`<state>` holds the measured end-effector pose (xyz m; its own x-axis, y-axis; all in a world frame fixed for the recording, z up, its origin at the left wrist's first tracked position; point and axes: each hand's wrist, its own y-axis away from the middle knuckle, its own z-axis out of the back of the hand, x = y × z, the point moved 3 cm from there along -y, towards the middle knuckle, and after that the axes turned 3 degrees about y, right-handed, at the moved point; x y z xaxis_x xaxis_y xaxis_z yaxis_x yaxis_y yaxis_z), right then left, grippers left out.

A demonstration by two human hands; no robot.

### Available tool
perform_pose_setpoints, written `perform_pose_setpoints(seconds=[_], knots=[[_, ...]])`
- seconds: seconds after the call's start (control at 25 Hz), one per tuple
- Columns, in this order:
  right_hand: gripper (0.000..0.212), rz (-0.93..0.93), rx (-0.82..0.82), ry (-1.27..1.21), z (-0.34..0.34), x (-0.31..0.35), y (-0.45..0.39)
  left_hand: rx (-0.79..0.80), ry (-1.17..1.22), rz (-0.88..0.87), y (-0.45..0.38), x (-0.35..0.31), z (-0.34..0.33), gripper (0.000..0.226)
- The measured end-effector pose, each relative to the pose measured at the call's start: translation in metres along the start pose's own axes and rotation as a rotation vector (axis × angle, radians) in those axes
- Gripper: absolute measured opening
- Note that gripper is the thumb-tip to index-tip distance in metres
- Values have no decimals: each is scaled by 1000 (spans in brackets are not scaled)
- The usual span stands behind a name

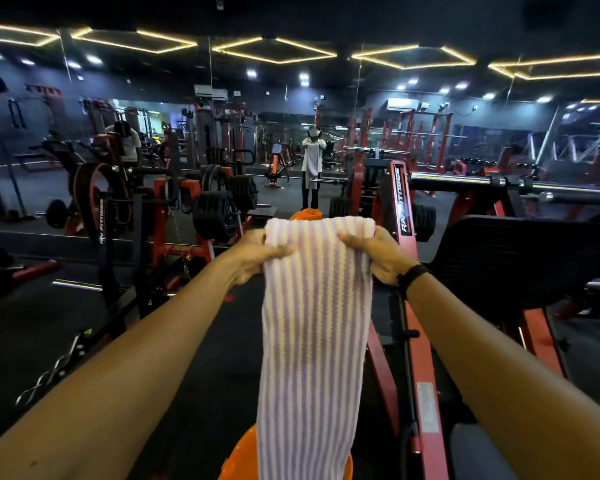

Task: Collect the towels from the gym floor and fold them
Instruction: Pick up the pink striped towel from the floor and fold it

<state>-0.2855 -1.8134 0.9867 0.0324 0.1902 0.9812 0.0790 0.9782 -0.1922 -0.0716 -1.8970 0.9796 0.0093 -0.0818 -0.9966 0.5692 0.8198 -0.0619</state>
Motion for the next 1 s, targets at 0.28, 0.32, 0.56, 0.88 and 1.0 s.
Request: perform_pose_setpoints(seconds=[0.28, 0.32, 0.56, 0.88, 1.0], knots=[[19, -5, -232, -38, 2, 0, -1, 79, -21, 108, 9, 14, 9, 76], [20, -1, -238, -125, 5, 4, -1, 47, -36, 86, 7, 14, 7, 78], [34, -19, -41, 115, 1, 21, 4, -117, 267, -86, 3, -12, 3, 67], [50, -20, 64, 188, -7, 15, 16, -165, 196, -164, 1, -23, 2, 66], [59, 26, -196, 257, 4, 16, 3, -242, 54, -189, 2, -22, 4, 64]])
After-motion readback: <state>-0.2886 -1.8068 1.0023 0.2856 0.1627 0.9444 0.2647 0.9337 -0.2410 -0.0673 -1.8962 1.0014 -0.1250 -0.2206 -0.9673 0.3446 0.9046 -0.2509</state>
